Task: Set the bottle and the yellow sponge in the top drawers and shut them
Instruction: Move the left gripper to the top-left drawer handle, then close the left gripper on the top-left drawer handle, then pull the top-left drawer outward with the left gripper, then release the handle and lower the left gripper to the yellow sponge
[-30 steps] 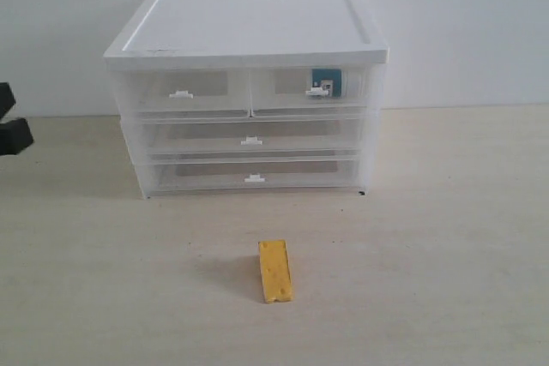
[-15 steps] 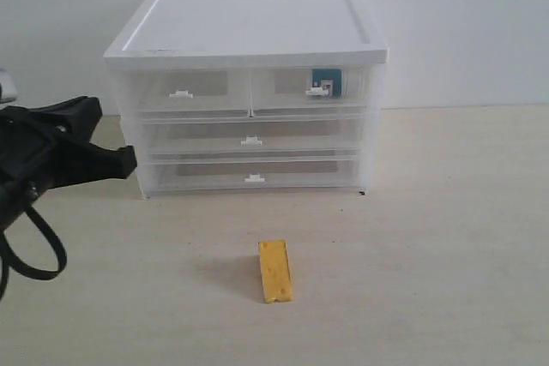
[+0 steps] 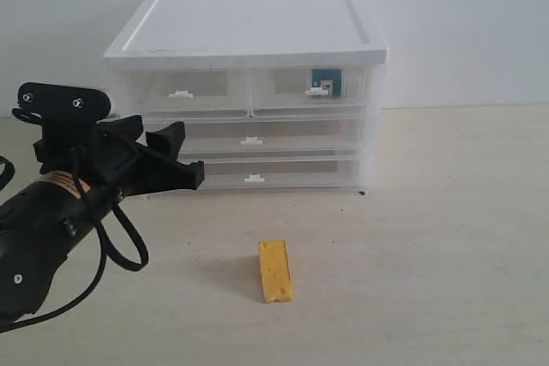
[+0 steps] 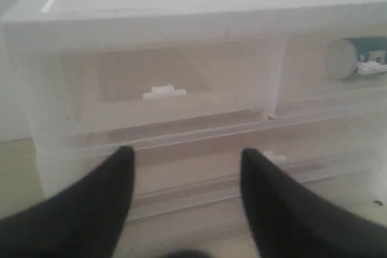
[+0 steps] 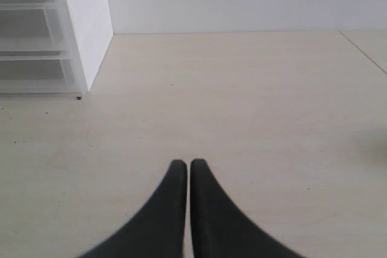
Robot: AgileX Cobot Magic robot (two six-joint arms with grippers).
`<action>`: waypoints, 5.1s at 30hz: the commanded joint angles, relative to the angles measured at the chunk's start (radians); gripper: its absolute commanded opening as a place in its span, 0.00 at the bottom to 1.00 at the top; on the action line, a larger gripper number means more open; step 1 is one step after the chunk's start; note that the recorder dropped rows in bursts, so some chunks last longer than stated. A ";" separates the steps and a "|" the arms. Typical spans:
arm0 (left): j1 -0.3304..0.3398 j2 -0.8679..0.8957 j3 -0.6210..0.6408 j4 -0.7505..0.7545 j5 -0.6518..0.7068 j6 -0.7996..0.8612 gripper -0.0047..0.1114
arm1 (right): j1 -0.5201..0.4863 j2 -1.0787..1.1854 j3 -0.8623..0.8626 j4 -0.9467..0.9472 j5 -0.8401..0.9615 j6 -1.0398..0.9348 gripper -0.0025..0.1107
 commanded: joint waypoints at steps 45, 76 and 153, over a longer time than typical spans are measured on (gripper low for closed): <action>-0.004 0.360 -0.298 -0.142 -0.300 0.036 0.63 | -0.008 -0.005 0.005 -0.001 -0.004 0.000 0.02; 0.048 0.375 -0.321 -0.124 -0.275 0.038 0.08 | -0.008 -0.005 0.005 -0.001 -0.004 0.000 0.02; -0.285 -0.393 -0.004 -1.041 0.832 1.181 0.21 | -0.008 -0.005 0.005 -0.001 -0.004 0.000 0.02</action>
